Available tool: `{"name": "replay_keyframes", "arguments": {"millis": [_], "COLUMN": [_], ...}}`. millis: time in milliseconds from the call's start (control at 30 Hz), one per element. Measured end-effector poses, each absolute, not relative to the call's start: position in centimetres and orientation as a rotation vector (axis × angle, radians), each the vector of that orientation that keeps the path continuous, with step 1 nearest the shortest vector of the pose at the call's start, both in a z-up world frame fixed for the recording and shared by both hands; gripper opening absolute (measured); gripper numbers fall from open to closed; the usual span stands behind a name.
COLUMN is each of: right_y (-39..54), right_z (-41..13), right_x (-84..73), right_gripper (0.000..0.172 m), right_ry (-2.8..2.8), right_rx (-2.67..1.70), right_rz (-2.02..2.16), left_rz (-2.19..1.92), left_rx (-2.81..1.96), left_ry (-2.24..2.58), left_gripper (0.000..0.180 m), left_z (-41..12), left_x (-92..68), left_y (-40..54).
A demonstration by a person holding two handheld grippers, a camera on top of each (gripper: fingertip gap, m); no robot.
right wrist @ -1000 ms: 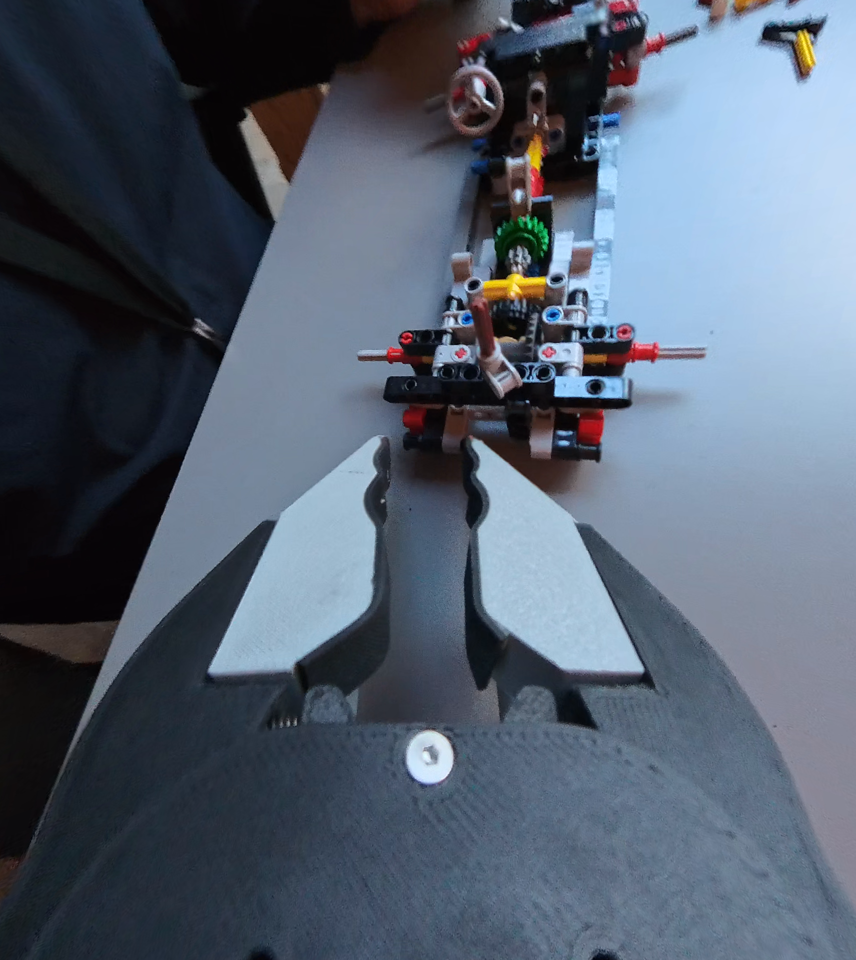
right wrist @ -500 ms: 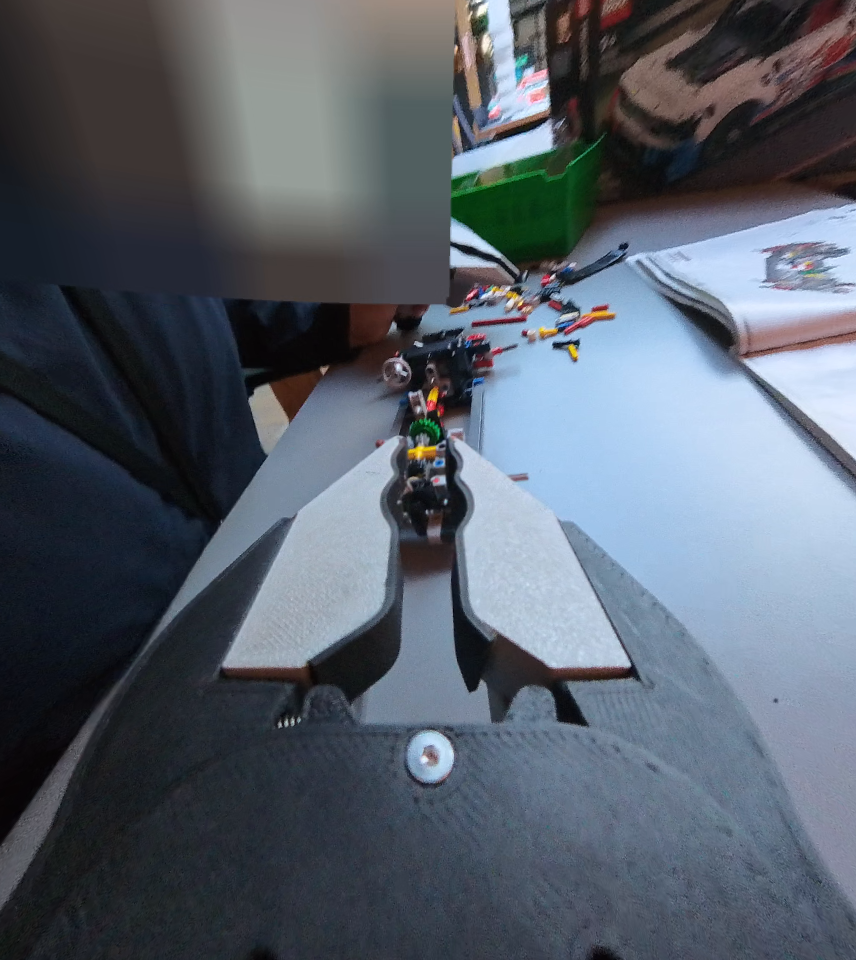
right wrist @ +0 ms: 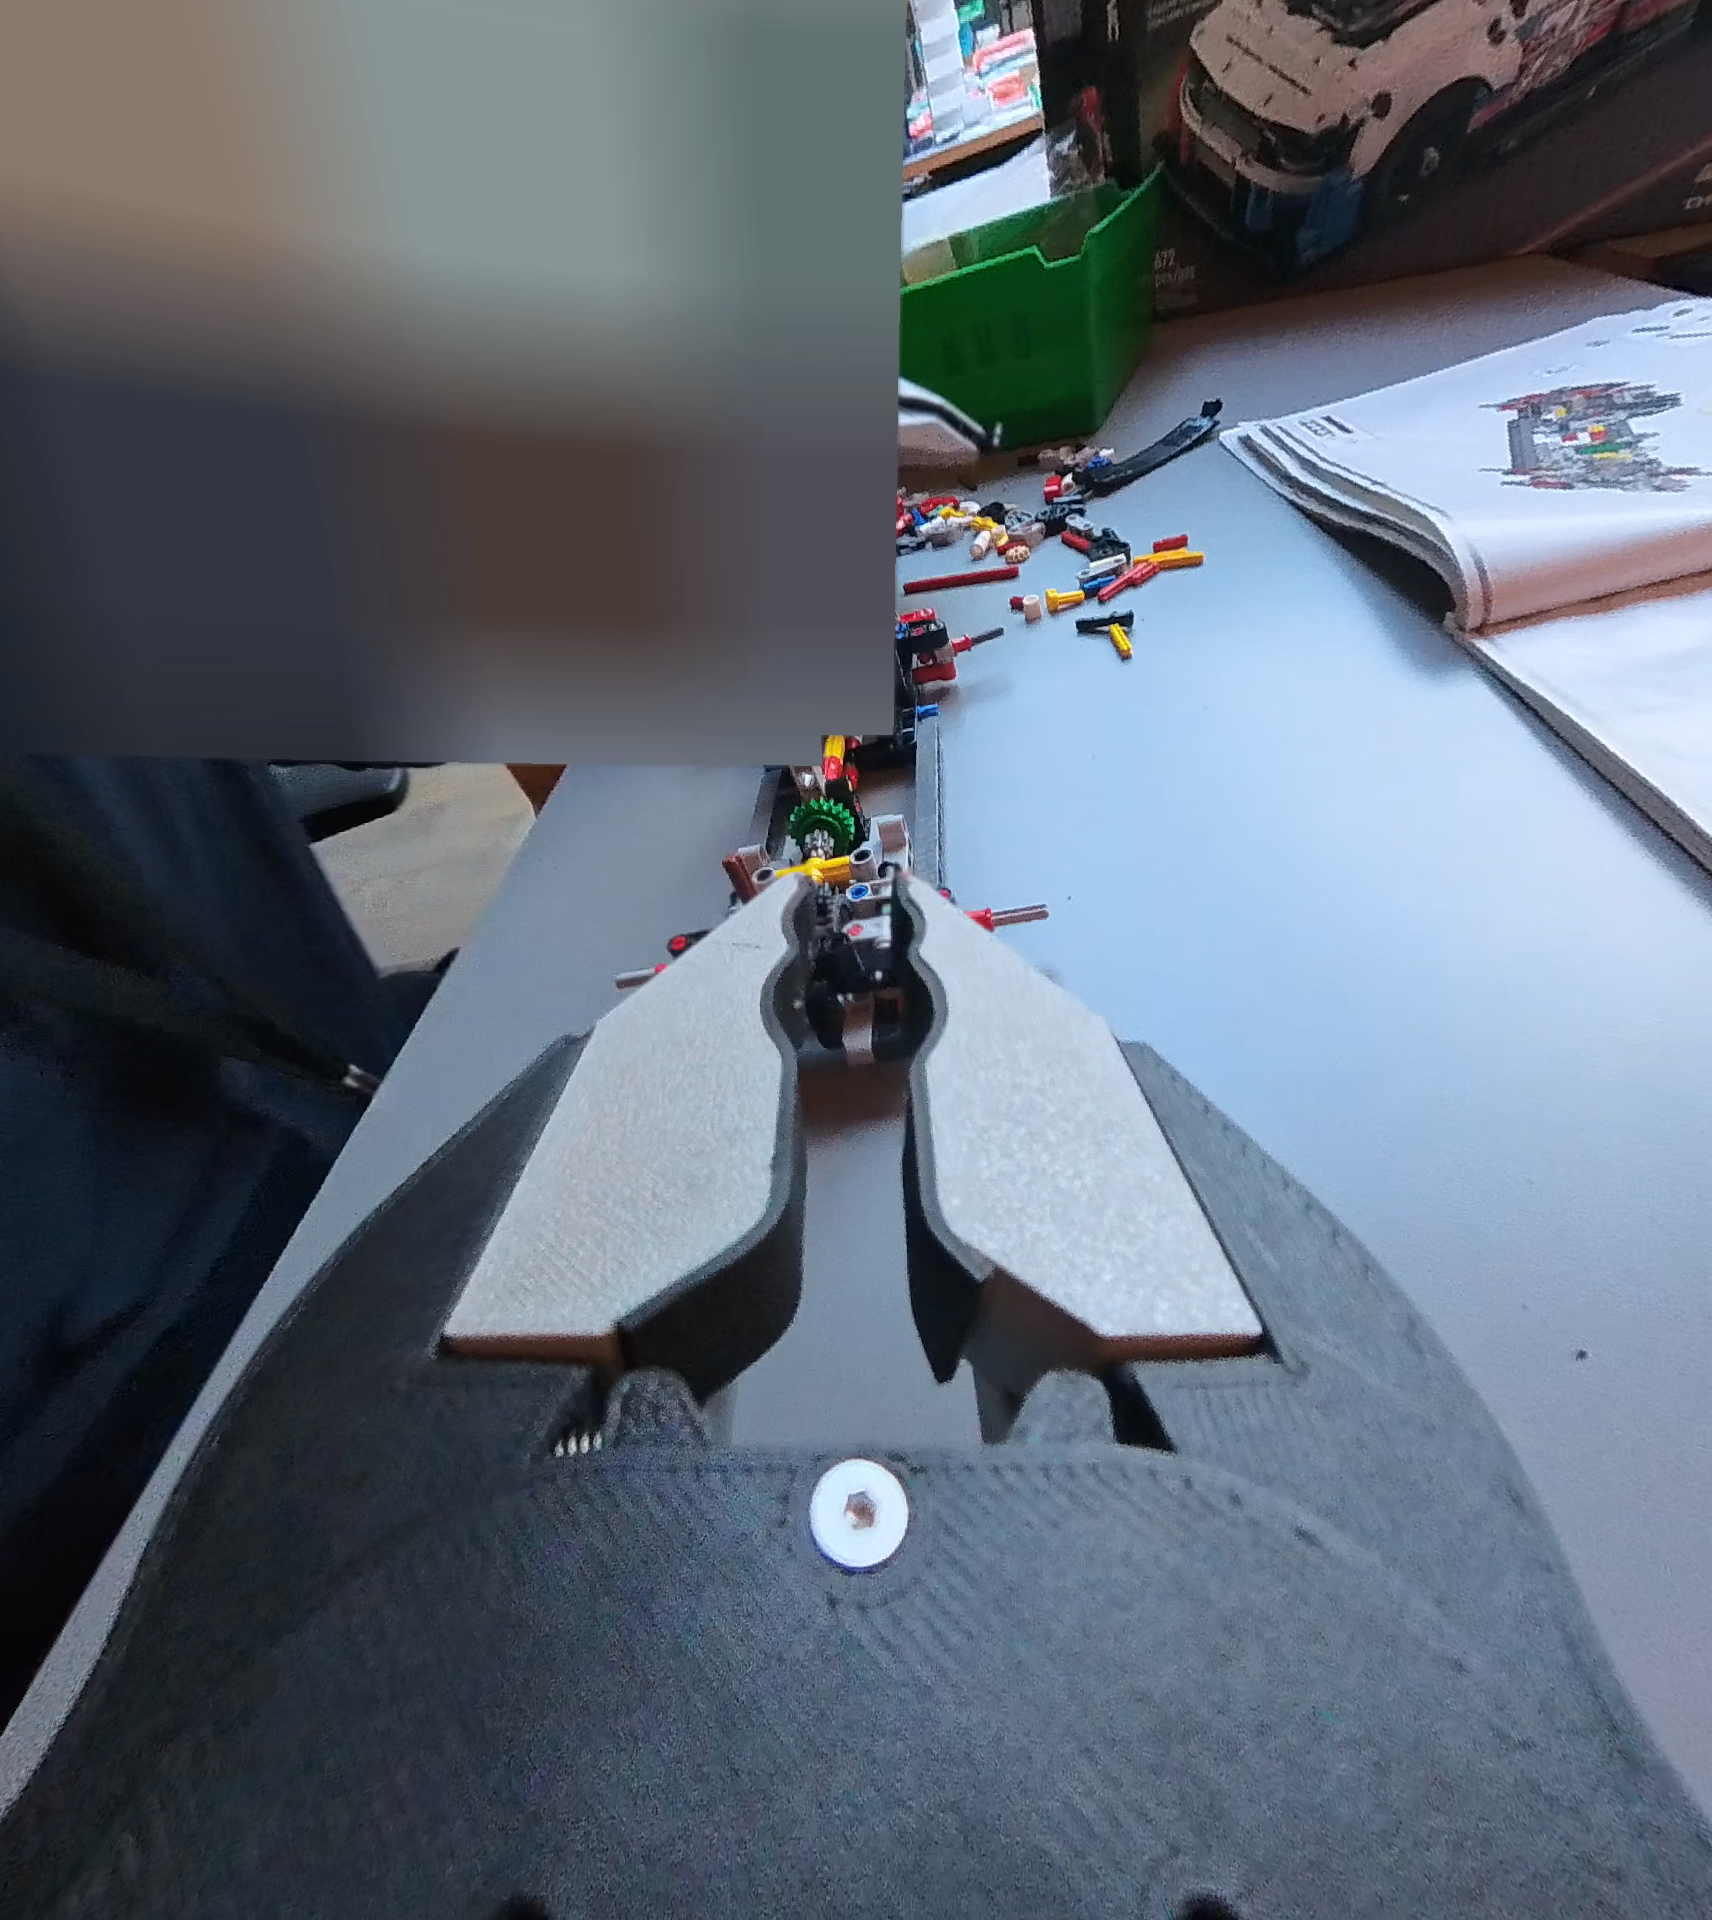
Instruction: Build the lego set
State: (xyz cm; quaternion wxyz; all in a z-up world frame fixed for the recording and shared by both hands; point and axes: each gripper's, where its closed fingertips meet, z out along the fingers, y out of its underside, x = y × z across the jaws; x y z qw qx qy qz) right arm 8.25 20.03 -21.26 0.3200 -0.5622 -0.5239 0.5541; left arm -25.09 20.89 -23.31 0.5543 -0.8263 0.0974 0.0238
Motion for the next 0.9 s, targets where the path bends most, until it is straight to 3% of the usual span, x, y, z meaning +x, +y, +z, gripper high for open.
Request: {"name": "replay_keyframes", "arguments": {"millis": [333,900], "right_y": [18.6,17.5], "right_z": [-21.8,-23.7], "right_x": [7.9,7.3], "right_gripper": [0.019,0.019], "right_ry": [-1.502,-1.640], "right_rx": [-1.459,-1.479], "right_rz": [1.498,1.335], "left_rz": [0.060,0.037], "left_rx": [-1.913,-1.935], "left_ry": [0.254,0.282], "left_gripper": [0.006,0.006], "left_z": [-22.8,-23.2], "left_x": [-24.8,-24.0], "left_y": [20.7,20.3]}}
